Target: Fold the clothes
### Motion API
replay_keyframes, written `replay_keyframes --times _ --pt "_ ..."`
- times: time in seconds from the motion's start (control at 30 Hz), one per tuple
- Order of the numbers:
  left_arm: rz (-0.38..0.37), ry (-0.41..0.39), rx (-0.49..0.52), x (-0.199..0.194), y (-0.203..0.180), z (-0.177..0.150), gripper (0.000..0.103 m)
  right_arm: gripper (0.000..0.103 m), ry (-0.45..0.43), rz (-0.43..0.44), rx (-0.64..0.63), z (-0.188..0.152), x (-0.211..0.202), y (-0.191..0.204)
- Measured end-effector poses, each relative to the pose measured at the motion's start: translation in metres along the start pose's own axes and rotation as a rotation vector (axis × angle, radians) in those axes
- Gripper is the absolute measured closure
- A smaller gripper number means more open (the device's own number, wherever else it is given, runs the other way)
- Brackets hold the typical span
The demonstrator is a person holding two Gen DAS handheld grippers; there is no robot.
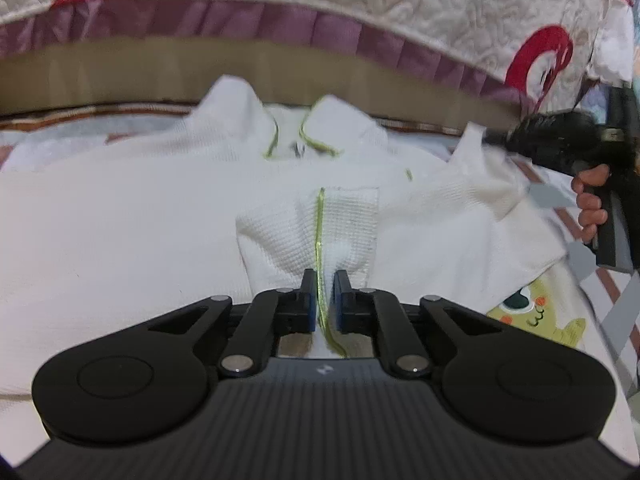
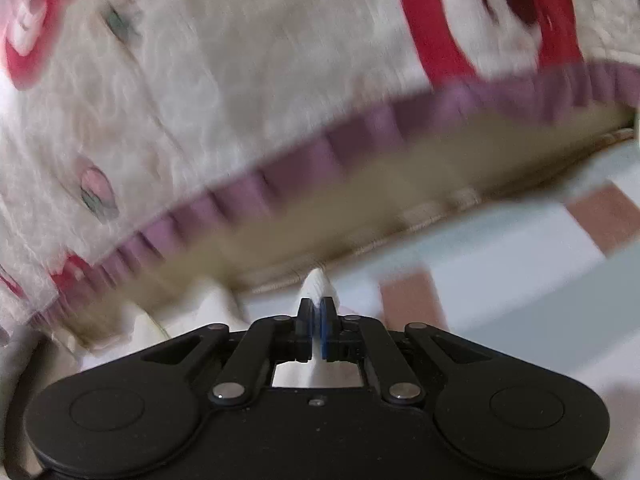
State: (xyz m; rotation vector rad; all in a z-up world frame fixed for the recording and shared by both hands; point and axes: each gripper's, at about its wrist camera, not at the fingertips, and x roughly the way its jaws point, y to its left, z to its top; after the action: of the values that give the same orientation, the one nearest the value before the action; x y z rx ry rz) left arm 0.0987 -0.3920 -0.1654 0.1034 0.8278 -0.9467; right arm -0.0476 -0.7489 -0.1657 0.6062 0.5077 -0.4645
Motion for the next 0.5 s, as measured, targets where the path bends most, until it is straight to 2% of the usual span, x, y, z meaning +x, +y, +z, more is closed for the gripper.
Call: replay_keyframes --times 0.07,0.17,0.27,0.33,0.37,0.4,0.43,0.5 --pt "0.002 -0.023 -0.025 -0.007 0.005 0.004 0.098 0.099 0.034 -0.140 -0.151 0.001 0.008 0.011" --pt "-0.014 -0.062 -0.107 -0.020 0.021 0.009 0.098 0.099 -0.026 -0.074 -0.087 0.000 -0.001 0.005" --pt "0.062 -0.085 -0.206 -0.028 0.045 0.010 0.098 0.098 0.045 -0.231 -0.180 -0.011 0.009 0.006" --pt "0.103 -0.087 -0.297 -0.034 0.068 0.009 0.098 0.090 -0.002 -0.225 -0.147 -0.018 -0.007 0.006" --pt "0.117 -0.084 -0.348 -0.035 0.080 0.008 0.098 0.090 -0.017 -0.207 -0.123 -0.024 -0.018 0.005" --pt "0.122 -0.086 -0.385 -0.038 0.090 0.006 0.098 0.084 -0.030 -0.189 -0.099 -0.031 -0.028 0.005" --pt "0.119 -0.089 -0.408 -0.040 0.097 0.005 0.098 0.075 -0.044 -0.171 -0.075 -0.038 -0.039 0.004" --pt "0.103 -0.089 -0.424 -0.045 0.104 0.003 0.097 0.069 -0.059 -0.143 -0.055 -0.053 -0.061 0.005"
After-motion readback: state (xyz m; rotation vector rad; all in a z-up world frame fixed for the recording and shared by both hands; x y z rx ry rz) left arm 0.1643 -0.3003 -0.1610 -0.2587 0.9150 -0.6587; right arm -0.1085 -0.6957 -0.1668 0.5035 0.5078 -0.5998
